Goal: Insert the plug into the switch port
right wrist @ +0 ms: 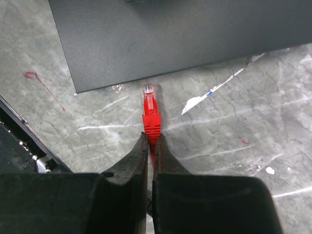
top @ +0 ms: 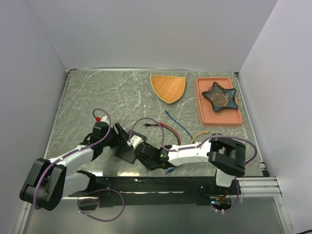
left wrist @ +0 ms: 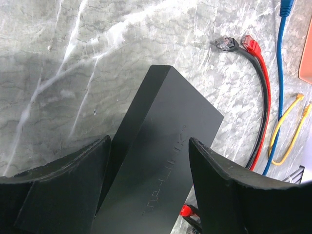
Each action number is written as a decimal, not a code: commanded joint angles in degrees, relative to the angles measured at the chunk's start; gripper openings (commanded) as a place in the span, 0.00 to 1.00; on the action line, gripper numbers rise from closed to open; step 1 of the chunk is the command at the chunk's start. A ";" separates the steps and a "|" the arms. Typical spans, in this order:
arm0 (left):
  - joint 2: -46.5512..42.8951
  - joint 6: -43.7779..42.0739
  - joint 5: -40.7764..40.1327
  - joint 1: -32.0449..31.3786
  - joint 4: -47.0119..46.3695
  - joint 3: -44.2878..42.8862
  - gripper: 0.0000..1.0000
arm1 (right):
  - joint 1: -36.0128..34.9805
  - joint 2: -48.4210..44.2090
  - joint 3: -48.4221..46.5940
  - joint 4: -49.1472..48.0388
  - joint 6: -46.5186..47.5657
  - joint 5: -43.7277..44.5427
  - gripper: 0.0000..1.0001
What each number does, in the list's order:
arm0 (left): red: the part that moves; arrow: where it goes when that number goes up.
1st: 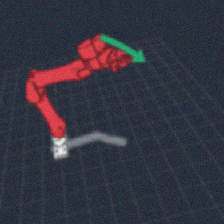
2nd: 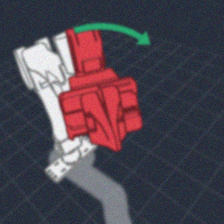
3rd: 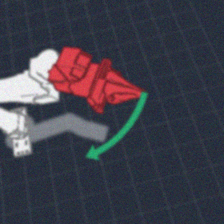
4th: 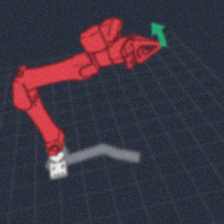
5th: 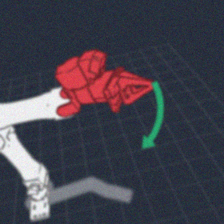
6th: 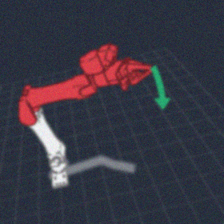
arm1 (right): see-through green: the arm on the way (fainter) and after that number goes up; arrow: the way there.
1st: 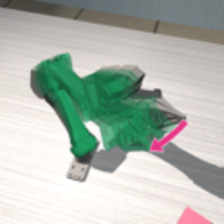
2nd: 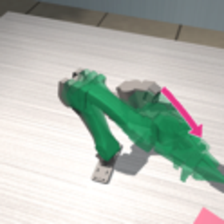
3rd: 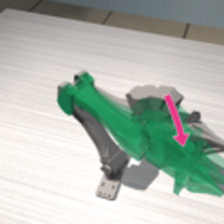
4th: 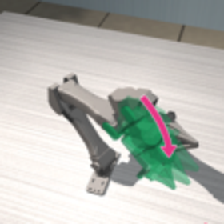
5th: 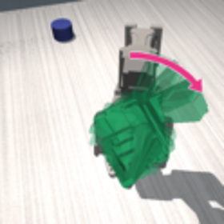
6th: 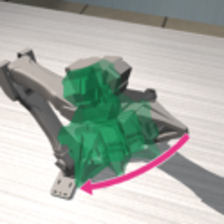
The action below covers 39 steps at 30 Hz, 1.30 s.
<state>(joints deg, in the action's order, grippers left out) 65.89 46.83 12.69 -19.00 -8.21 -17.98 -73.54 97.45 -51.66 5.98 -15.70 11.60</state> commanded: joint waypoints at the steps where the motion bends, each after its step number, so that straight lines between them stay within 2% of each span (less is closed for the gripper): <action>1: 1.61 0.28 0.94 -0.33 2.67 1.89 0.72 | -0.55 0.72 -3.01 -2.11 -0.91 1.94 0.00; 10: 1.70 0.19 1.02 -0.33 2.58 1.81 0.72 | -0.73 -0.42 -3.10 -2.11 -0.64 2.38 0.00; 23: 0.91 -0.16 2.16 -0.33 2.93 1.63 0.71 | -0.99 4.33 -5.91 -1.85 -0.20 2.55 0.00; 39: -0.23 -0.25 3.13 -0.33 3.64 1.98 0.70 | -0.99 4.07 -6.70 -2.46 -0.29 4.31 0.00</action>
<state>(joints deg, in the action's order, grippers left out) 65.80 46.59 13.04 -18.96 -8.47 -17.87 -74.28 100.77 -55.61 7.20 -15.42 14.13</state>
